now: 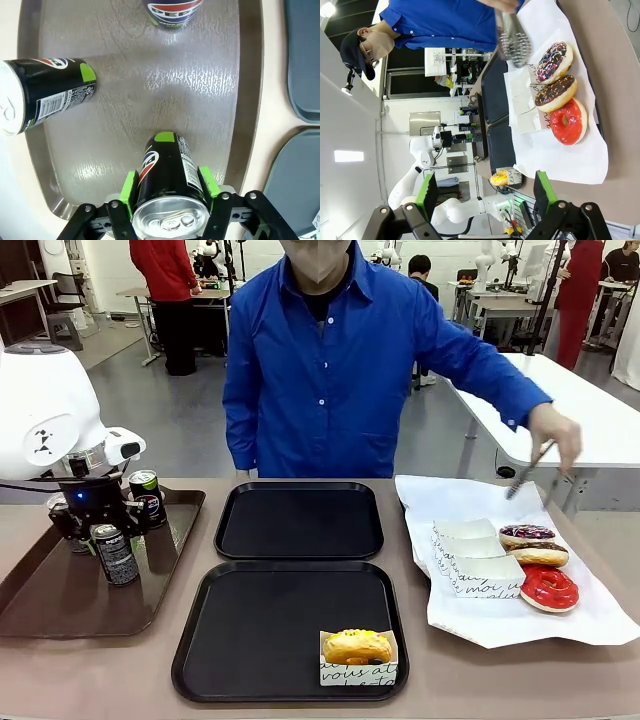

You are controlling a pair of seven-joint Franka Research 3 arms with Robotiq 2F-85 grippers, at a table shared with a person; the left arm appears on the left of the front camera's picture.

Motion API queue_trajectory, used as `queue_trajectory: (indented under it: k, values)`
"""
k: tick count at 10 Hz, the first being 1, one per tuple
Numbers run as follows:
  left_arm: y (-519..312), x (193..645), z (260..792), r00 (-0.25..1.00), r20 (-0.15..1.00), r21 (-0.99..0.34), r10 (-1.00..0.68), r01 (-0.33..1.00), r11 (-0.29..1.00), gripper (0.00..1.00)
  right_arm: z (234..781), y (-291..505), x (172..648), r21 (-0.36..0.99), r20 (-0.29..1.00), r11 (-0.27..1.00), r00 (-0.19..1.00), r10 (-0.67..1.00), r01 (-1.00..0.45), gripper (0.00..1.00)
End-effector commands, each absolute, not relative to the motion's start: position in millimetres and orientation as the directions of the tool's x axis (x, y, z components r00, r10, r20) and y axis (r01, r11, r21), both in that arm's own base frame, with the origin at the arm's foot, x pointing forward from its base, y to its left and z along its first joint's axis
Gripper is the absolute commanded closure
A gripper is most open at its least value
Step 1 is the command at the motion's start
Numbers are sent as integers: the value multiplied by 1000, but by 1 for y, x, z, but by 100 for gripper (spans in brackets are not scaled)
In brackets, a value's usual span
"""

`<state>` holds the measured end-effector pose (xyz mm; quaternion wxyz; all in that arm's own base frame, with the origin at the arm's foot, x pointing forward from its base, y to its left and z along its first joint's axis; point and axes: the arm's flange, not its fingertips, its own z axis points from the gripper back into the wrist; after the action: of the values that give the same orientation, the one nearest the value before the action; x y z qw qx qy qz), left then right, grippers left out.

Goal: Set up donuts and drinks on trays.
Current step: Pick up one Pepsi coke and place it on the Flat Tray.

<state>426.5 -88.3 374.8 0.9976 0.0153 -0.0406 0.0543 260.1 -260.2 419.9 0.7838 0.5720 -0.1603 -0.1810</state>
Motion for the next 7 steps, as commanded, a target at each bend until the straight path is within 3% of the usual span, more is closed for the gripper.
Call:
queue_trajectory:
  k: [1, 3, 7]
  values:
    - [-90, 425, 379, 981, 72, 68, 181, -186, 980, 82, 419, -261, 261, 960, 55, 269, 882, -468, 83, 0]
    - [-98, 418, 407, 973, 50, 43, 224, -226, 973, 97, 419, -261, 261, 960, 55, 269, 882, -468, 83, 0]
    - [-115, 323, 510, 989, 77, -31, 125, -123, 992, 97, 419, -261, 261, 960, 55, 269, 882, -468, 83, 0]
